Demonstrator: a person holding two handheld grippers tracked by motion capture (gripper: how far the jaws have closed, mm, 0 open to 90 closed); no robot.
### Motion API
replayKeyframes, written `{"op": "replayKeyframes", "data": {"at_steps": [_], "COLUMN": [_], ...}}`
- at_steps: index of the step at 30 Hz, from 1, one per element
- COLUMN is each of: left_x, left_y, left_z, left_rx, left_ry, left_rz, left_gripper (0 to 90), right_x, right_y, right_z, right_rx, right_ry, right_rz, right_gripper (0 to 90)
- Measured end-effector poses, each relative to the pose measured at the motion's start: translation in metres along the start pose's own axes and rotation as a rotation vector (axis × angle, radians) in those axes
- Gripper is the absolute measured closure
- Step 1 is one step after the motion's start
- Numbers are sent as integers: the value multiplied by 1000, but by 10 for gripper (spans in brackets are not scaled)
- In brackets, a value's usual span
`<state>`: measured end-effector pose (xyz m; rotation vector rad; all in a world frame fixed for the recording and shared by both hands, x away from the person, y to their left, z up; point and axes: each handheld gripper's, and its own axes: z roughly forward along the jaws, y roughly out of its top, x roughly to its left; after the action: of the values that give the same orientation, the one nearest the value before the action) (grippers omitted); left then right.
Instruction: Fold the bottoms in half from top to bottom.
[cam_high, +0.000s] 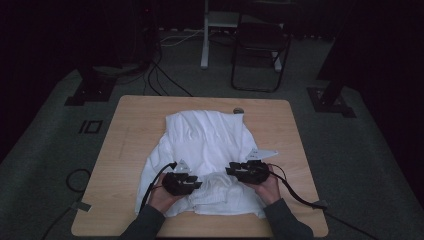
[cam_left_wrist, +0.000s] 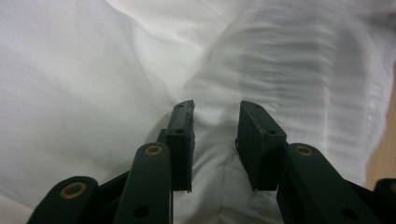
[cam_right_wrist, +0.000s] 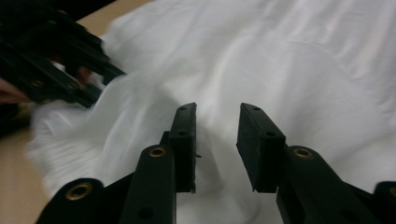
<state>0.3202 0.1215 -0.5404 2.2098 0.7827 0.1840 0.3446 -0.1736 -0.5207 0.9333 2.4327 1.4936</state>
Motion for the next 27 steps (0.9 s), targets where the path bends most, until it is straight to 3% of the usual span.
{"op": "replayKeyframes", "data": {"at_steps": [1,3,5,6,7,9,10,11,12,13,15,17,19,22,24,27], "left_x": [-2,0,0,1,-1,-4,-4,-5,-4,-4,-4,-4,2,19,33,57], "left_y": [-2,-1,-1,1,-1,-5,-5,-11,-14,-16,-17,-13,-4,16,28,38], "left_z": [-2,-7,-7,-6,-1,1,1,1,0,-1,-6,-13,-22,-28,-25,-9], "left_rx": [0,-49,-49,-45,-11,14,14,22,20,22,26,-4,-56,-117,-128,-130], "left_ry": [1,5,5,12,19,33,33,34,18,3,-27,-14,40,116,159,222], "left_rz": [12,-23,-23,-32,-16,5,5,-7,-20,-28,-24,-21,-20,-47,-58,-97], "left_gripper": [657,639,635,635,636,650,657,657,668,675,683,681,632,615,602,574], "right_x": [0,5,5,7,9,16,16,20,28,31,33,35,33,20,4,-21], "right_y": [0,0,0,-1,-4,-13,-13,-20,-32,-38,-39,-35,-26,-5,11,31], "right_z": [0,-9,-9,-5,-1,9,9,14,22,25,23,20,16,10,12,26], "right_rx": [0,-45,-49,-33,-16,47,47,90,178,198,206,229,202,97,39,11], "right_ry": [0,-7,-1,7,15,31,31,21,-5,-15,12,19,-11,-72,-108,-154], "right_rz": [0,12,20,26,23,2,2,-23,-69,-80,-69,-101,-130,-99,-67,-33], "right_gripper": [646,634,634,648,665,690,690,711,742,754,766,758,698,645,641,627]}}
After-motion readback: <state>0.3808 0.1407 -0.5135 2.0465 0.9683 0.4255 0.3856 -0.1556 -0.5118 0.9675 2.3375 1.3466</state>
